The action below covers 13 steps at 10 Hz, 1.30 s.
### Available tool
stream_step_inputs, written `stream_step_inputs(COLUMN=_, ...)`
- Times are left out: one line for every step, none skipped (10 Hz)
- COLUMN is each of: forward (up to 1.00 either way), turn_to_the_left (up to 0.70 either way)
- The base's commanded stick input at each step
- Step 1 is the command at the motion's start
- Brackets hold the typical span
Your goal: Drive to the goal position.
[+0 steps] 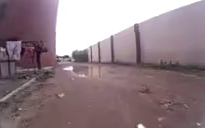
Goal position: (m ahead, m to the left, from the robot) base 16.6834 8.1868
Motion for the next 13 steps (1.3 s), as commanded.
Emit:
stream_step_inputs(forward=0.5, turn_to_the_left=0.5)
stream_step_inputs(forward=0.5, turn_to_the_left=0.5)
stream_step_inputs(forward=0.5, turn_to_the_left=0.5)
stream_step_inputs(forward=0.5, turn_to_the_left=0.5)
stream_step_inputs(forward=0.5, turn_to_the_left=0.5)
stream_step_inputs(forward=0.5, turn_to_the_left=0.5)
stream_step_inputs(forward=0.5, turn_to_the_left=0.5)
stream_step_inputs(forward=0.5, turn_to_the_left=0.5)
stream_step_inputs(forward=0.5, turn_to_the_left=0.5)
stream_step_inputs(forward=0.5, turn_to_the_left=0.5)
stream_step_inputs(forward=0.5, turn_to_the_left=0.5)
stream_step_inputs(forward=0.42, turn_to_the_left=0.42)
stream_step_inputs(forward=0.06, turn_to_the_left=0.06)
